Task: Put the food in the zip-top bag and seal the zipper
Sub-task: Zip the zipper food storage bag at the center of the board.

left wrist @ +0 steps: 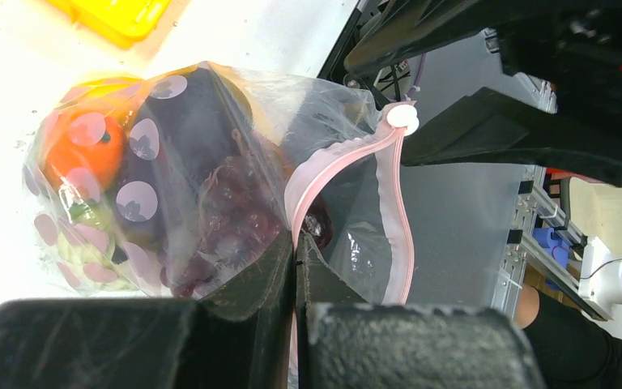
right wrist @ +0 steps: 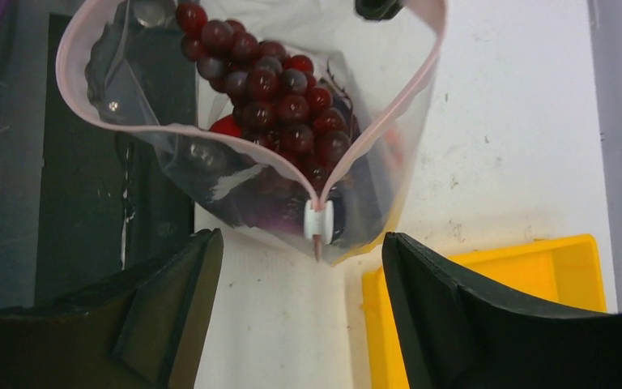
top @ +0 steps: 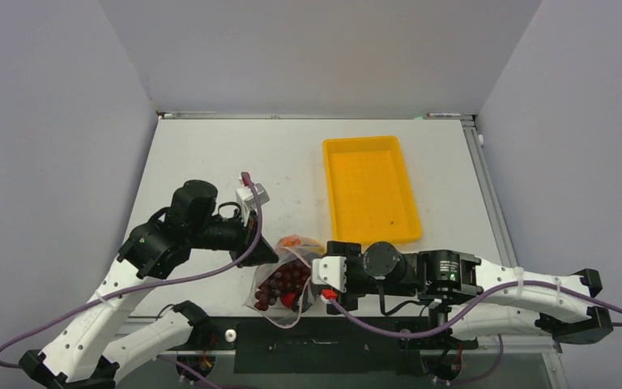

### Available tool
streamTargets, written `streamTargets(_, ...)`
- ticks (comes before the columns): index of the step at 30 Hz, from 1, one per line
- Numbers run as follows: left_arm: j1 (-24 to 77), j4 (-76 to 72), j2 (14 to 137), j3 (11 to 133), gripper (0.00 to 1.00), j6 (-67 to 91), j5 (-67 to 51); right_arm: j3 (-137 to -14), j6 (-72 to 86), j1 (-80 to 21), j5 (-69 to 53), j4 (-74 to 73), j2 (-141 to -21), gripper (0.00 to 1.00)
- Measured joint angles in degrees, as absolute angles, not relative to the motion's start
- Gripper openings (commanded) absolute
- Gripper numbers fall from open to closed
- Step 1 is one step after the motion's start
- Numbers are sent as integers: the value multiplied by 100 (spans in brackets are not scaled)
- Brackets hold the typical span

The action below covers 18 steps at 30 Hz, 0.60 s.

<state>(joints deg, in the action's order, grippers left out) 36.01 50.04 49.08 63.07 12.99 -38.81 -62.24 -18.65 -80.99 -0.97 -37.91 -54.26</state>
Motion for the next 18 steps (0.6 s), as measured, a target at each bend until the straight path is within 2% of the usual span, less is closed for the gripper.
streamTargets(4, 3647, 5019, 4908, 6307, 0, 1286, -3852, -5848, -1962, -8110, -132, -3719, -5426, 68)
streamTargets(18, 3691, 5043, 4910, 6307, 0, 1284, -3778, -5374, -2130, -8110, -108, -2978, -5177, 45)
